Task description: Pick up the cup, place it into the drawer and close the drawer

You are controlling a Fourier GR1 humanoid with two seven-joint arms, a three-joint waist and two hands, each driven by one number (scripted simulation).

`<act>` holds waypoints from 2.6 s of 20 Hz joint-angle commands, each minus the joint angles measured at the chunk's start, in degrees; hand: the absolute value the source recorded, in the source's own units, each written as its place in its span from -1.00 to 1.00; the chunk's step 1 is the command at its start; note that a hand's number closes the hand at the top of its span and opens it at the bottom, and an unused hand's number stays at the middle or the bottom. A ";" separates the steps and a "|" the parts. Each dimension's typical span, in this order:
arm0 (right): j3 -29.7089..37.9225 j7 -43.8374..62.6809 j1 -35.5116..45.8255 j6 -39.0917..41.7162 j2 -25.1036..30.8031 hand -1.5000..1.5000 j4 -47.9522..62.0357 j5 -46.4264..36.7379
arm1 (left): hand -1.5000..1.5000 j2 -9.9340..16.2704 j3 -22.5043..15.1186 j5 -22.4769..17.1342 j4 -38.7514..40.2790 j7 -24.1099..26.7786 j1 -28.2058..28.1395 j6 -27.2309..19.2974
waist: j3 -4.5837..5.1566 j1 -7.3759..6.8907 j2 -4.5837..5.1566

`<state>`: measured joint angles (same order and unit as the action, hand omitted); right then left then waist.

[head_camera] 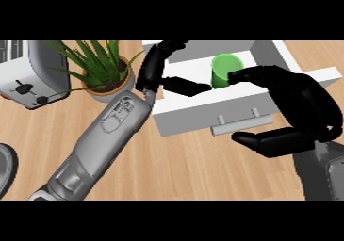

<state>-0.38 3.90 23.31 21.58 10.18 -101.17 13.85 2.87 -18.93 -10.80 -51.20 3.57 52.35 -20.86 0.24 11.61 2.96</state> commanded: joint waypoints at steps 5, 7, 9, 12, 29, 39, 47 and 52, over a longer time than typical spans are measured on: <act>-8.23 4.10 -0.57 13.87 6.54 1.00 1.91 1.45 | -1.00 -2.73 2.98 -11.07 2.71 9.64 6.30 -1.80 | -0.08 -1.93 -0.59; -8.94 6.53 -1.07 15.96 10.38 1.00 1.51 -0.79 | -1.00 -2.78 4.40 -12.22 4.82 12.08 7.16 -1.82 | -0.10 -3.41 -1.03; -11.05 5.23 -4.51 16.76 11.62 -1.00 0.16 -5.39 | -1.00 -2.81 4.98 -13.71 7.58 14.60 7.91 -2.51 | -0.19 -3.63 -1.21; -11.60 5.14 -5.82 13.26 13.12 -1.00 -2.40 -14.36 | -1.00 -2.84 5.81 -15.10 10.31 15.03 9.40 -1.74 | -0.24 -6.41 -2.03; -19.53 -13.46 4.16 -2.86 7.54 1.00 43.35 -43.55 | -1.00 0.79 7.78 -22.30 7.63 20.76 3.35 6.52 | -0.38 -15.44 -2.10; -7.25 -24.66 18.99 -10.75 8.74 1.00 64.09 -40.24 | -1.00 4.20 7.01 -23.56 -0.72 18.98 -5.09 10.69 | -0.52 -19.60 -1.72; -0.28 -23.84 28.05 -12.46 13.01 1.00 70.94 -37.22 | -1.00 6.67 6.64 -23.79 -2.41 17.98 -7.46 13.73 | -0.56 -21.62 -0.30; 1.04 -22.85 29.37 -10.77 14.29 1.00 69.61 -35.50 | -1.00 7.43 6.48 -24.45 -3.61 17.81 -8.82 16.10 | -0.49 -22.98 0.14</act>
<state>-4.69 -22.96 42.98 16.21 19.75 -35.42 -21.92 8.99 -12.66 -34.78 -55.73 22.62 46.11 -5.49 -0.71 -8.81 1.33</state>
